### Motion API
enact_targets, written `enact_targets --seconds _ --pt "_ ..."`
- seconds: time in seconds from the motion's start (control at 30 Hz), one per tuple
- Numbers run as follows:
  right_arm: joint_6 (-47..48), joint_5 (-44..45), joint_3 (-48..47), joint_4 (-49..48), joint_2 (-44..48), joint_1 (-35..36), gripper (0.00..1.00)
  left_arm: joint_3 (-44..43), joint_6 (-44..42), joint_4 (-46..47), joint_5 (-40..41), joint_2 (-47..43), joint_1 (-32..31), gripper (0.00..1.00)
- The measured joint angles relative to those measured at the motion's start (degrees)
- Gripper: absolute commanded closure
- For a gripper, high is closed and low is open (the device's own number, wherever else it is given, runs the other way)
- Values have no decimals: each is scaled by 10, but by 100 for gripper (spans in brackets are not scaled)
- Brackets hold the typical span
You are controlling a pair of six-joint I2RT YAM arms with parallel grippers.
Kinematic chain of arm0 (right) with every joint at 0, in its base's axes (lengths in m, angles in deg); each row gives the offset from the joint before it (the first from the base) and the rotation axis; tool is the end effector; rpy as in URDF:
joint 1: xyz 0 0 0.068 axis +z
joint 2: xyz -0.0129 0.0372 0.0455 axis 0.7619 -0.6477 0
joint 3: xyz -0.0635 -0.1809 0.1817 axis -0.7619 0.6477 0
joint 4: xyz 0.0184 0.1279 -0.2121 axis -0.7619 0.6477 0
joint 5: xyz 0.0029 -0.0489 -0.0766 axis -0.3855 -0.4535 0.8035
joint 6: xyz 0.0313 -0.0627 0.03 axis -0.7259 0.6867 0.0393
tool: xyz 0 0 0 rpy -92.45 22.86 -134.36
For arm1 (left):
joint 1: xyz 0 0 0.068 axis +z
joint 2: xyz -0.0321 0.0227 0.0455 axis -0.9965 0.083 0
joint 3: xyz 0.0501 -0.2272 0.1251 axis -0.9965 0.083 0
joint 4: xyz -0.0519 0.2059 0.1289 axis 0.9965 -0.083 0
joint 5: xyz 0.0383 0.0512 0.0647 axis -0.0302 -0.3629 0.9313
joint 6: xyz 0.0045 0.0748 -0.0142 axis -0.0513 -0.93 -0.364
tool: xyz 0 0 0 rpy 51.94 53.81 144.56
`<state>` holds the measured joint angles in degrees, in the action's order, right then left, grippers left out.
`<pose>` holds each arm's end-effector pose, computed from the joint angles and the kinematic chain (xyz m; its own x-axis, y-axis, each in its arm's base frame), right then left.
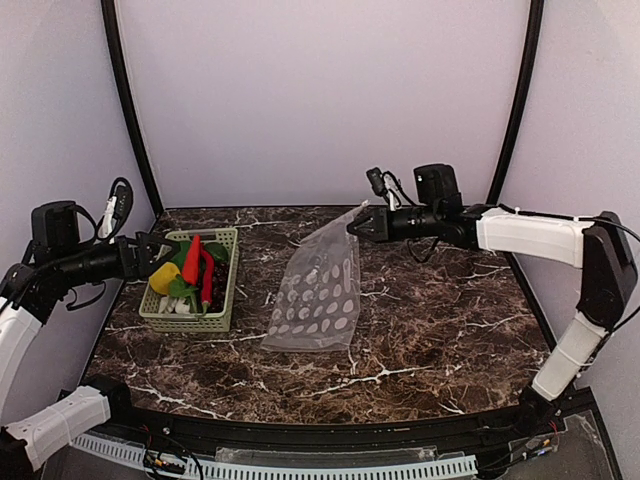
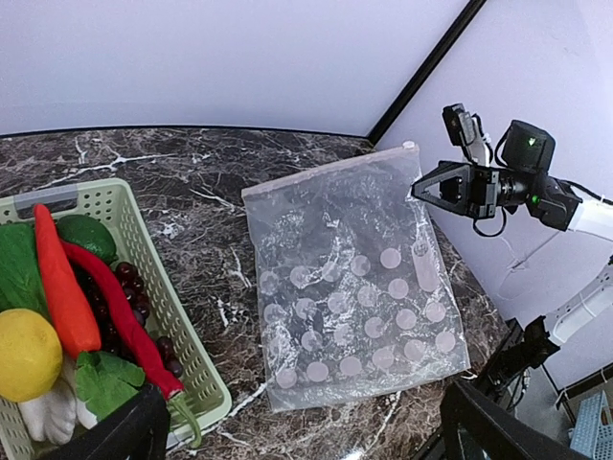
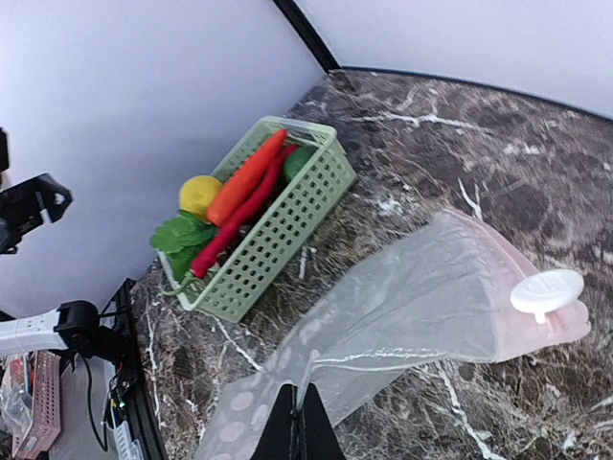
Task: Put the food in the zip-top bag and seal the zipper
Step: Pick up the zipper food storage bag from the center of the board.
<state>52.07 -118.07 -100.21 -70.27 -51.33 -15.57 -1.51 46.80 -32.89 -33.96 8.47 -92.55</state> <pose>0.3116 0.2519 0.2566 -0.6711 -0.0312 -0.7407 -0.6559 0.4907 0.5736 0.1498 -0.0542 0.3328 -0.4736 -0.1775 -0.8627 0.4996 0.7525 -0.4291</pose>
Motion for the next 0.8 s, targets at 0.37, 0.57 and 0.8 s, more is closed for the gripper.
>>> enact_targets --seconds 0.37,0.57,0.8 --pt "151 -9 -107 239 121 60 100 -19 5 7 -79 32 -2 0" --pt "180 -23 -159 352 163 74 100 -25 35 27 -78 42 -36 0" --pt "195 -37 -234 421 155 127 100 -25 78 83 -76 44 -75 0"
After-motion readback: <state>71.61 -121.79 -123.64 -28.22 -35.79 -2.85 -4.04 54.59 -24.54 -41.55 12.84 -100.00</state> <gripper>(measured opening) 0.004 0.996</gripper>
